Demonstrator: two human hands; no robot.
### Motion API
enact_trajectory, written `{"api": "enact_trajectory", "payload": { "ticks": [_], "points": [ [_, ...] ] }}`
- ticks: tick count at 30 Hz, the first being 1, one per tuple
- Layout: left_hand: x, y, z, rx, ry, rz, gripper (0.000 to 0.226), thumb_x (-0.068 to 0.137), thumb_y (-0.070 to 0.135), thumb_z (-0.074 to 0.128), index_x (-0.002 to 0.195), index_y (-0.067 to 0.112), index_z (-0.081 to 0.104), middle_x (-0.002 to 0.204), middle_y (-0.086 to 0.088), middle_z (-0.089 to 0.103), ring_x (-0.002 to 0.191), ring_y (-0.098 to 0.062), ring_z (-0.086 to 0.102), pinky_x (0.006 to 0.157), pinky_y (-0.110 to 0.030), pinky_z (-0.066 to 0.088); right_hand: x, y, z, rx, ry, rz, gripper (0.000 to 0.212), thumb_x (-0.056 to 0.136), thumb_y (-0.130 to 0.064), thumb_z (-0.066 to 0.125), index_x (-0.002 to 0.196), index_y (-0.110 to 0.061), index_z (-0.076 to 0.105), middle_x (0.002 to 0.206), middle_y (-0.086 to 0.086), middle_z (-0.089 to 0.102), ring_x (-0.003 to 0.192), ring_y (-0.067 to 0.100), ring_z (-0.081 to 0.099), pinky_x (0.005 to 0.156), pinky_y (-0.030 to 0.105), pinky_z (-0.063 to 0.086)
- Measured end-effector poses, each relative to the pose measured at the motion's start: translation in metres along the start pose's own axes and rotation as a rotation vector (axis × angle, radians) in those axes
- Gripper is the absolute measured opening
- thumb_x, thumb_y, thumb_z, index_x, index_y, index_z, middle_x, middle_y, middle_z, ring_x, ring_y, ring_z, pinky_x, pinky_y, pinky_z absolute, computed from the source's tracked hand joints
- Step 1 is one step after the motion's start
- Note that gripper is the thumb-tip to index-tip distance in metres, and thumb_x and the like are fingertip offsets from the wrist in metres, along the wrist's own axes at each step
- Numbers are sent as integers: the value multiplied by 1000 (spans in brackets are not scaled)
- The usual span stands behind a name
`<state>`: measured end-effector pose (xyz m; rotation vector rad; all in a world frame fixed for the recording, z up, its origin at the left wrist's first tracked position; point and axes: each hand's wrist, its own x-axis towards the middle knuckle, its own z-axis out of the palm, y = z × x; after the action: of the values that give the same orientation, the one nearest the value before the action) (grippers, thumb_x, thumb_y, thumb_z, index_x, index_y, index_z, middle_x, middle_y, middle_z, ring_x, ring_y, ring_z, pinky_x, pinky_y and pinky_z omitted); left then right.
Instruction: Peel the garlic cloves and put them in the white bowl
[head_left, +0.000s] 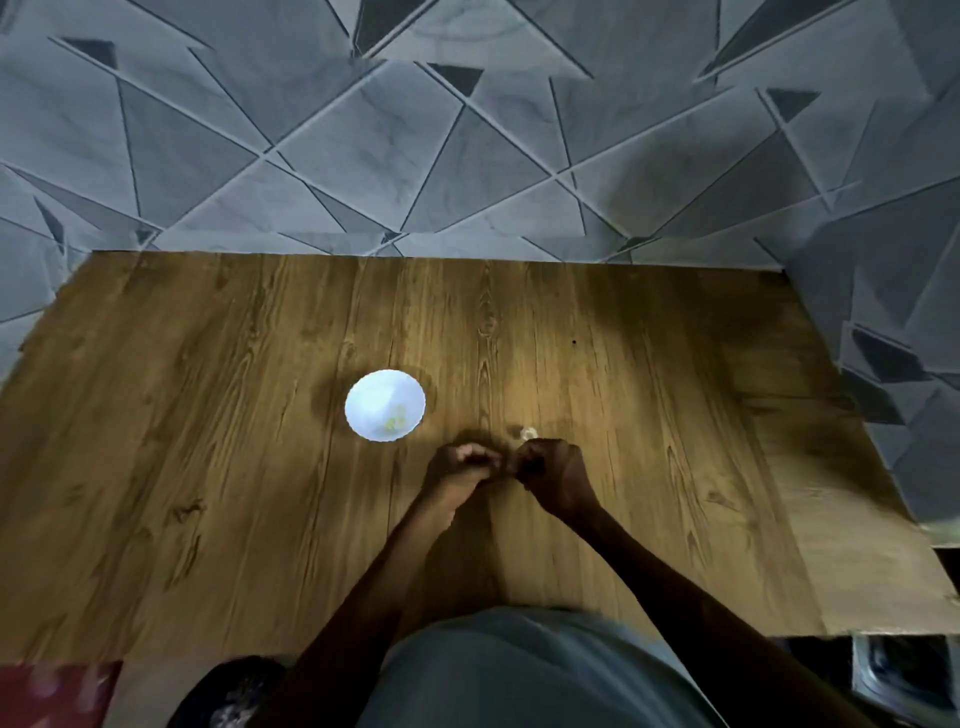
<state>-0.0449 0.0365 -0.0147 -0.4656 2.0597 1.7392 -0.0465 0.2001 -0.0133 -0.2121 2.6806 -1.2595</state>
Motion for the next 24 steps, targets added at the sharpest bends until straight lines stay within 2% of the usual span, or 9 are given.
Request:
{"api": "enact_trajectory", "payload": {
  "ticks": [2,5,7,9,12,18,21,24],
  "points": [
    [-1,-6,-3,362,103,118,14,83,9,69,91,20,72,89,5,72,84,-7,62,73,-16,45,-5,1,5,-195,-65,29,14,90,-8,67,86,-21,69,77,-15,61,66,-3,59,63,12,46],
    [0,-11,-11,697,185,254,32,78,21,73,109,23,66,117,0,62,110,-20,57,93,-30,46,-11,5,13,-425,-116,5,11,93,-8,59,95,-17,66,81,-8,61,72,6,60,61,11,41],
    [-2,-13,-14,945,135,255,55,77,31,74,128,22,55,138,-3,44,126,-27,42,104,-36,39,-12,5,14,-510,-121,-3,11,92,-7,59,95,-15,66,86,-2,67,77,12,64,65,18,47],
    [-5,-17,-15,1082,89,221,72,77,38,75,138,21,43,147,-3,30,133,-29,31,105,-38,35,-9,3,14,-535,-135,7,11,92,-6,59,98,-13,66,91,2,69,82,15,66,71,23,52],
    [-7,-22,-14,1137,86,240,79,78,41,74,143,20,34,152,-4,23,137,-29,25,107,-39,33,-6,-1,14,-578,-158,8,13,92,-5,57,101,-10,66,95,4,69,86,18,67,77,25,53],
    [-8,-21,-14,1124,90,254,80,80,42,72,145,19,32,153,-4,21,138,-29,23,109,-39,32,0,-8,16,-631,-172,54,16,89,-5,62,103,-9,65,102,7,70,93,21,67,81,29,55],
    [-7,-23,-14,1130,98,262,81,80,45,71,146,20,31,153,-4,22,139,-29,24,109,-39,32,2,-9,18,-662,-181,86,25,92,-9,59,117,-7,60,115,10,66,103,23,63,87,29,53],
    [-6,-23,-14,1162,97,263,83,79,50,70,146,19,32,154,-5,22,139,-30,24,111,-40,30,9,-14,20,-680,-181,116,40,95,-10,57,133,-2,46,128,15,57,112,27,60,93,32,51]
  ]
}}
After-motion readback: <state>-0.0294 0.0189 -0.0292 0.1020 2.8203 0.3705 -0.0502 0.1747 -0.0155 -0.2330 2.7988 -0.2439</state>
